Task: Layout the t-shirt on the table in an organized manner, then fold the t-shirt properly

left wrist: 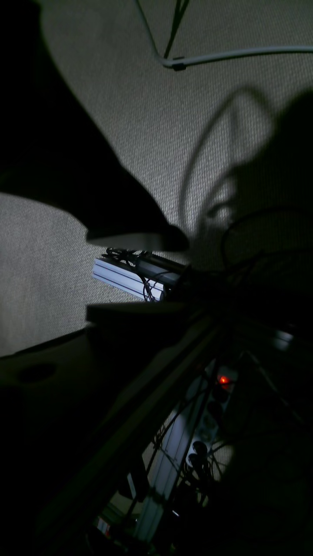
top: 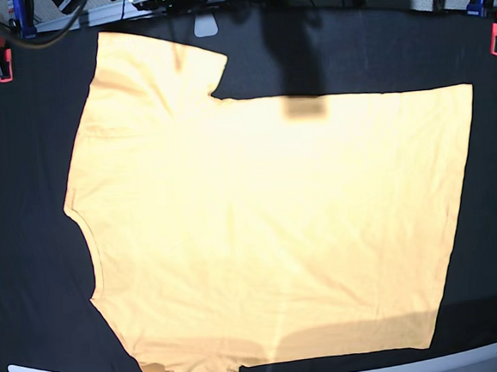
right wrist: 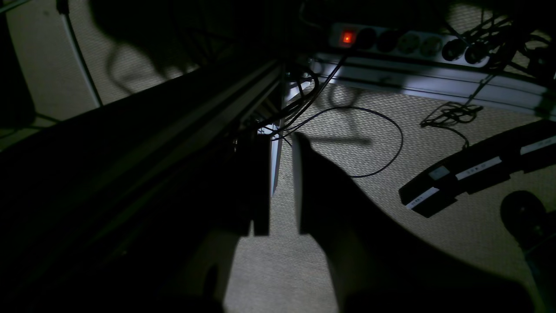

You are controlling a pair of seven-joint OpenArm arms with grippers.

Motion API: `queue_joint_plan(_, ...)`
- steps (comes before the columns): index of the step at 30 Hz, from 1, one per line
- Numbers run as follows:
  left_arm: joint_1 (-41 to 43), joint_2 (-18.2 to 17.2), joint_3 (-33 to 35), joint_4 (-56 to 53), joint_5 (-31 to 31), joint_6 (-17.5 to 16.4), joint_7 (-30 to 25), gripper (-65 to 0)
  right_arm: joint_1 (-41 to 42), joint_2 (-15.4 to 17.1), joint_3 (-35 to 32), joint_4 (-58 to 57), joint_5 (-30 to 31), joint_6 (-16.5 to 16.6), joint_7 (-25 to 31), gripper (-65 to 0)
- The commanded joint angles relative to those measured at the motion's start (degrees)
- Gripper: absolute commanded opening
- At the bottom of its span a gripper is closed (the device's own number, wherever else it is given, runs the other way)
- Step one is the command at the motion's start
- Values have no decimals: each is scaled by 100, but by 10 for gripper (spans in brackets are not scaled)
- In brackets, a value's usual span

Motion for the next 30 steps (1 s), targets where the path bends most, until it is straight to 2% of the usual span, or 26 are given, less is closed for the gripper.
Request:
queue_joint_plan(1, 48, -2, 0, 26, 11, 2, -120, -476, 11, 48, -15, 35, -2, 92, 17, -561)
queue_joint_plan(6, 59, 0, 0, 26, 11, 2, -155, -473, 9, 155, -15, 35, -2, 190, 20, -557)
queue_joint_plan(8, 59, 0, 0, 26, 11, 2, -173, -467, -2, 190, -15, 35, -2, 260, 17, -508)
queue_joint_plan(11, 68, 0, 0, 26, 13, 2, -166, -423, -22, 271, -15, 35, 0, 407, 17, -439)
queue_joint_plan(17, 474, 0, 0, 479, 9, 0, -232, -418, -273, 350, -15, 151, 33, 422, 35, -436)
queue_joint_plan(22, 1161, 0, 7, 1333, -11, -4, -264, -418, -953, 468, -15, 1051, 122, 437, 20, -436)
queue_joint_plan(25, 1574, -7, 7, 1915, -13, -4, -63, -418, -1456, 680, -201, 1790, 557, 501, -291, -438)
queue_joint_plan(30, 2347, -168, 46, 3051, -197, -151, 361, -418, -2409, 1279, -791, 3174, 769, 505, -649, -438)
